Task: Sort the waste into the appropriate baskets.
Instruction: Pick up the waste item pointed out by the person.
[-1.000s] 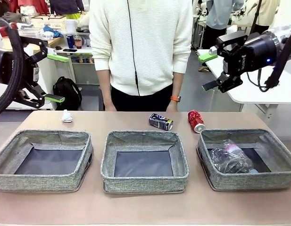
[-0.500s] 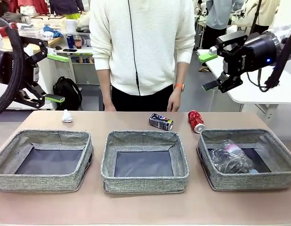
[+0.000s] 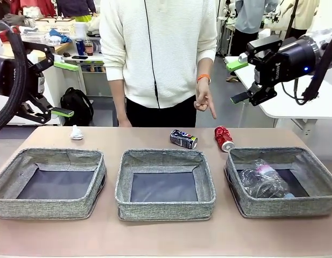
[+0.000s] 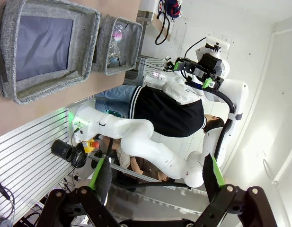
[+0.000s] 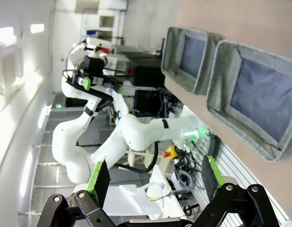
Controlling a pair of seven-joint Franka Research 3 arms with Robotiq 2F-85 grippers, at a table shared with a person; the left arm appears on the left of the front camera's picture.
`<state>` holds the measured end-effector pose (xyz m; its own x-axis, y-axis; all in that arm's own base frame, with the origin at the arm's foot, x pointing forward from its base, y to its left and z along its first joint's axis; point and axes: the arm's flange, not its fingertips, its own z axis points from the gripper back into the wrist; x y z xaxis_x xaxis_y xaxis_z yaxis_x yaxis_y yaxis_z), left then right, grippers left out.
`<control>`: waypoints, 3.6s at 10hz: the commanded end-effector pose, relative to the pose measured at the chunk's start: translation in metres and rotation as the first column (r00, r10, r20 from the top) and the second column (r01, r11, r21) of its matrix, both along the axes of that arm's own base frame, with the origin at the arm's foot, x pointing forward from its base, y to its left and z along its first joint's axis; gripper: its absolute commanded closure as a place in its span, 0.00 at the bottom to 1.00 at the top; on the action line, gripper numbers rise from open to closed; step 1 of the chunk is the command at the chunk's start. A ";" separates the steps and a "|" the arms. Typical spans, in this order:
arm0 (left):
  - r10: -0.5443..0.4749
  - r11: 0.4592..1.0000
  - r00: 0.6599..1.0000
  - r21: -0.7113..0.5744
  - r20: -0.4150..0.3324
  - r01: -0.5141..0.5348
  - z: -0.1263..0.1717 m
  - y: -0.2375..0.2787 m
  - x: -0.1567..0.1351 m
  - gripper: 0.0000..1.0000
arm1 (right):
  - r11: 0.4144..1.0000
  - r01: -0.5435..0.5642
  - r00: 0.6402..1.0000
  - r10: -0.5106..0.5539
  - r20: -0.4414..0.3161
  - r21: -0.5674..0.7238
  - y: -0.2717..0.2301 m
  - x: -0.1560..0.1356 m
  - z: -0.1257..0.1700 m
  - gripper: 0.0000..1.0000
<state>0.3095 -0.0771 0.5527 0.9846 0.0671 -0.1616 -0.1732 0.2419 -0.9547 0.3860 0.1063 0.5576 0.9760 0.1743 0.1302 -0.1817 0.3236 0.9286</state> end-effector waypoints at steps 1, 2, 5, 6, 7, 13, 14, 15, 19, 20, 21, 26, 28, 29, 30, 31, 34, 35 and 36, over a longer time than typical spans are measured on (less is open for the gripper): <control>0.003 1.000 1.000 -0.023 -0.010 -0.003 0.003 -0.002 0.000 0.00 | 1.000 0.017 1.000 -0.017 -0.013 -0.020 0.001 -0.001 0.003 0.00; 0.003 1.000 1.000 -0.023 -0.010 -0.003 0.003 -0.002 0.000 0.00 | 1.000 0.017 1.000 -0.017 -0.013 -0.020 0.001 -0.001 0.003 0.00; 0.003 1.000 1.000 -0.023 -0.010 -0.003 0.003 -0.002 0.000 0.00 | 1.000 0.017 1.000 -0.017 -0.013 -0.020 0.001 -0.001 0.003 0.00; 0.003 1.000 1.000 -0.023 -0.010 -0.003 0.003 -0.002 0.000 0.00 | 1.000 0.017 1.000 -0.017 -0.013 -0.020 0.001 -0.001 0.003 0.00; 0.003 1.000 1.000 -0.023 -0.010 -0.003 0.003 -0.002 0.000 0.00 | 1.000 0.000 1.000 0.000 0.000 0.000 0.000 0.000 0.000 0.00; 0.003 1.000 1.000 -0.023 -0.010 -0.003 0.003 -0.002 0.000 0.00 | -0.209 0.750 0.551 -0.326 0.768 -0.627 0.019 0.092 -0.042 0.00; 0.003 1.000 1.000 -0.023 -0.010 -0.003 0.003 -0.002 0.000 0.00 | -0.187 0.754 0.525 -0.404 0.749 -0.630 0.010 0.089 -0.040 0.00; 0.003 1.000 1.000 -0.023 -0.010 -0.003 0.003 -0.002 0.000 0.00 | 0.682 0.575 0.772 -0.269 0.576 -0.452 0.018 0.091 -0.038 0.00; 0.003 1.000 1.000 -0.023 -0.010 -0.003 0.003 -0.002 0.000 0.00 | 0.462 0.549 0.827 -0.181 0.532 -0.696 0.015 0.115 -0.047 0.00; 0.003 1.000 1.000 -0.023 -0.010 -0.003 0.003 -0.002 0.000 0.00 | 0.445 0.470 0.879 -0.151 0.453 -0.762 0.015 0.131 -0.054 0.00; 0.003 1.000 1.000 -0.023 -0.010 -0.003 0.003 -0.002 0.000 0.00 | 0.446 0.366 0.926 -0.092 0.365 -0.816 0.017 0.145 -0.068 0.00; 0.003 1.000 1.000 -0.023 -0.010 -0.003 0.003 -0.002 0.000 0.00 | 0.463 0.213 0.977 -0.103 0.186 -0.860 0.025 0.211 -0.153 0.00; 0.003 1.000 1.000 -0.023 -0.010 -0.003 0.003 -0.002 0.000 0.00 | 0.480 0.186 0.982 -0.101 0.156 -0.857 0.030 0.228 -0.181 0.00; 0.003 1.000 1.000 -0.023 -0.010 -0.003 0.003 -0.002 0.000 0.00 | 0.484 0.201 0.979 -0.127 0.159 -0.852 0.029 0.239 -0.196 0.00; 0.003 1.000 1.000 -0.023 -0.010 -0.003 0.003 -0.002 0.000 0.00 | 0.460 0.214 0.975 -0.158 0.158 -0.862 0.025 0.247 -0.211 0.00; 0.003 1.000 1.000 -0.023 -0.010 -0.003 0.003 -0.002 0.000 0.00 | 0.457 0.200 0.977 -0.164 0.138 -0.867 0.022 0.251 -0.223 0.00; 0.003 1.000 1.000 -0.023 -0.010 -0.003 0.003 -0.002 0.000 0.00 | 0.452 0.178 0.980 -0.159 0.117 -0.874 0.021 0.257 -0.239 0.00; 0.003 1.000 1.000 -0.023 -0.010 -0.003 0.003 -0.002 0.000 0.00 | 0.454 0.176 0.980 -0.164 0.112 -0.873 0.023 0.260 -0.243 0.00; 0.003 1.000 1.000 -0.023 -0.010 -0.003 0.003 -0.002 0.000 0.00 | 0.453 0.179 0.978 -0.177 0.108 -0.873 0.024 0.261 -0.245 0.00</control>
<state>0.3095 -0.0770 0.5525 0.9845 0.0671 -0.1621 -0.1736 0.2417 -0.9547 0.6395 0.1244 0.3106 0.9980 0.0579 0.0245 -0.0608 0.9877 0.1443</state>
